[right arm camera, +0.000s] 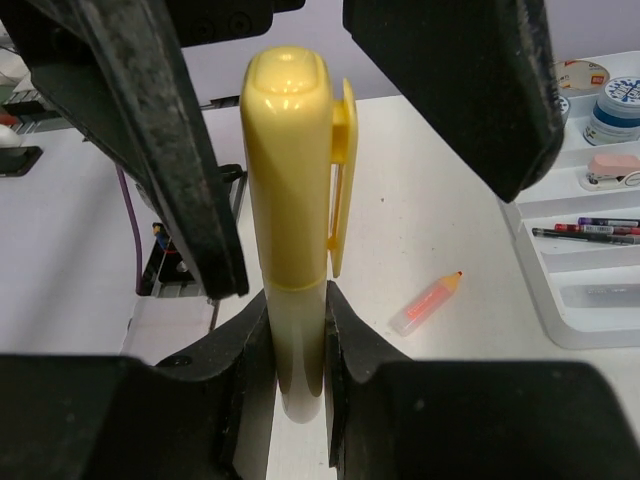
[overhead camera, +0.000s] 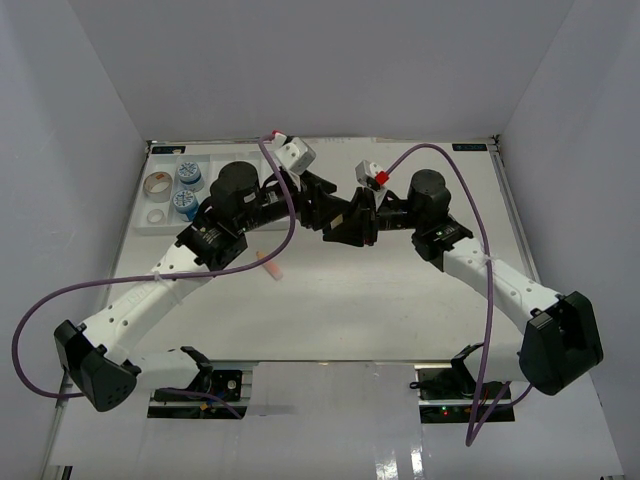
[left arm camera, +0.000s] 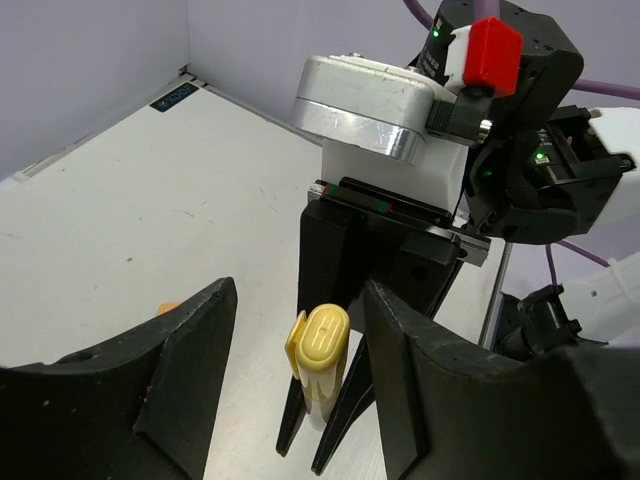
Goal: Sort the stationery into containers
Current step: Close the pen cap on the pen.
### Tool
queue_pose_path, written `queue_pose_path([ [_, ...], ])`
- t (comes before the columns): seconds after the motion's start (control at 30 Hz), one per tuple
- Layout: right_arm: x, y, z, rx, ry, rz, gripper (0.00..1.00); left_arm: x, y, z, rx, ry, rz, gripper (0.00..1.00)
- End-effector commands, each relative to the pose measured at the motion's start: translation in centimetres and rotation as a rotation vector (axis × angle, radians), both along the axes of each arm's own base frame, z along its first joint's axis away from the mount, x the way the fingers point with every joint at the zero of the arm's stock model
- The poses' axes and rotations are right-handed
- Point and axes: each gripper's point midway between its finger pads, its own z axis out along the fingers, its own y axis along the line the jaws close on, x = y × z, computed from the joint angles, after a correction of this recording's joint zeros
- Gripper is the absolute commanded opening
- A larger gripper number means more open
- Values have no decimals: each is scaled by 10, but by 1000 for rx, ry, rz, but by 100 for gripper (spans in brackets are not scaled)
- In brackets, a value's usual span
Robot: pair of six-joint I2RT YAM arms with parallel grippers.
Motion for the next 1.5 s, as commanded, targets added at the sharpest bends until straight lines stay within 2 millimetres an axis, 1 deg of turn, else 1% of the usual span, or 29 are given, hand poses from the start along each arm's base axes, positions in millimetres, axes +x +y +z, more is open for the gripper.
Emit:
queue_pose_path([
  [0.0,-6,-4,10,25,-54,13,8,-11,0,26,-42,-38,-55,63],
  [0.13,-7,-5,10,25,-56,14,8,-14,-2,24,-41,-29,-83,59],
  [0.3,-8,-5,9,24,-55,19,8,-18,-5,21,-43,-20,-116,56],
  [0.63,-10,-6,11,29,-61,20,8,-18,-12,9,-47,7,-149,49],
  [0.77,-11,-6,10,27,-57,23,8,-16,-14,6,-46,18,-153,43],
  [0.87,-10,-6,10,27,-57,19,8,-17,-15,2,-46,25,-158,36],
  [0.93,-10,-6,10,27,-55,22,8,-17,-15,0,-44,29,-158,27],
  [0.97,-10,-6,11,28,-58,22,8,-17,-15,4,-59,11,-161,20],
  [1.0,-11,-6,11,28,-58,24,8,-17,-15,4,-60,9,-161,9],
  [1.07,-11,-6,11,29,-59,27,8,-18,-16,2,-59,14,-167,2],
  [1.1,-12,-7,12,30,-59,28,8,-19,-16,3,-60,13,-171,0],
  [1.3,-12,-7,21,41,-76,34,8,-28,-18,-7,-52,34,-227,0],
  [1.4,-11,-9,30,50,-83,44,8,-33,-20,-18,-39,55,-258,0],
  [1.47,-9,-11,36,55,-88,49,8,-37,-19,-20,-38,54,-272,0],
])
